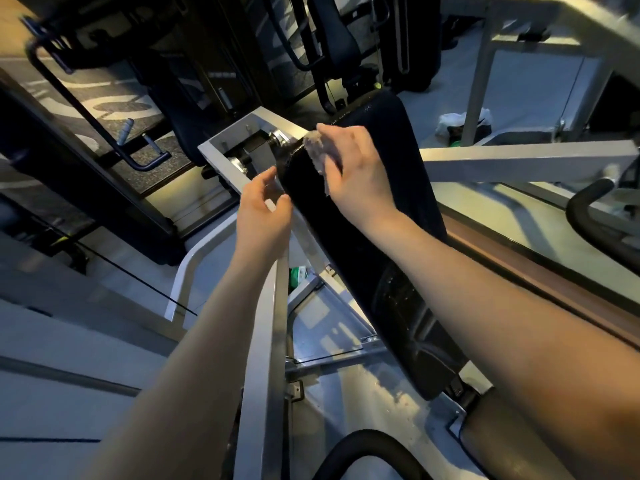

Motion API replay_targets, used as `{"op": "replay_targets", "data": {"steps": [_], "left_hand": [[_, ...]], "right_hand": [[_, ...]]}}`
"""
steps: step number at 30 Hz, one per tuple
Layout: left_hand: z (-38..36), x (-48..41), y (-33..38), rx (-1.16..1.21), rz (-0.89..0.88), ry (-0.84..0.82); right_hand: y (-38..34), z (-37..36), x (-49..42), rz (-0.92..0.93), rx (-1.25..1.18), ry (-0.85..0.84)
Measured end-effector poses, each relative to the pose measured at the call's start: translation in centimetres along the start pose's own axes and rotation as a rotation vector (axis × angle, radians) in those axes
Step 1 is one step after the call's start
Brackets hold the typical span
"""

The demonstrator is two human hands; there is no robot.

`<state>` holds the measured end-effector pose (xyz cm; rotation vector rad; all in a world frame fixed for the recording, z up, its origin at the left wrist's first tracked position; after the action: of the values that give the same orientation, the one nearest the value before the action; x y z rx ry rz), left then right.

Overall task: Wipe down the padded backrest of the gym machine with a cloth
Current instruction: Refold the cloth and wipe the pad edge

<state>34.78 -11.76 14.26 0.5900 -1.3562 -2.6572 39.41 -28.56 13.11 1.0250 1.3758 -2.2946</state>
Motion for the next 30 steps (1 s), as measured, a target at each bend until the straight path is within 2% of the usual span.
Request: {"op": "replay_targets", "data": {"steps": [5,9,13,15,19,21,25,28,30], "left_hand": [[-0.7,-0.4,-0.7,-0.109,-0.084,-0.129],[-1.5,0.1,-1.8,-0.064,-0.070,-0.168],[-1.8,-0.2,-1.8,-0.074,-0.105,-0.179],[-1.7,-0.1,-1.8,-0.095,-0.107,-0.199],[-1.5,-0.1,-2.0,-0.131,-0.116,-0.231],[-1.3,-0.2,-2.1,-0.144,-0.115,-0.235],[-1.5,-0.2,-2.4,-0.158,-0.157,-0.257],[-1.4,-0.3,-2.3,-0.158,-0.178,-0.263],[-1.2,-0.2,-2.2,-0.145,-0.165,-0.270]], "right_hand": [[0.1,-2.6,0.8,0.148,0.145,-0.066],[3.4,-2.6,8.3,0.179,0.212,-0.099],[5.1,-1.4,13.8,0.177,0.216,-0.258],[4.1,-0.6,11.5,0.202,0.193,-0.235],[1.7,-0.2,2.4,0.164,0.175,-0.007],[1.4,-1.2,0.2,0.166,0.218,0.020],[2.6,-2.6,5.9,0.163,0.256,0.014],[3.5,-2.2,11.8,0.156,0.243,-0.134],[3.3,-1.4,11.6,0.152,0.212,-0.175]]}}
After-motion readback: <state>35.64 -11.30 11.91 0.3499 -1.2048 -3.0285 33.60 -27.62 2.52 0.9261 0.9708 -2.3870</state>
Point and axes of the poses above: each hand's wrist, its own x-axis away from the middle knuckle, its own z-axis out of the back of the hand, y = z × x, the point moved 3 cm from there along -x, towards the middle knuckle, and after that the axes turned 5 degrees about y, right-handed, at the moved point
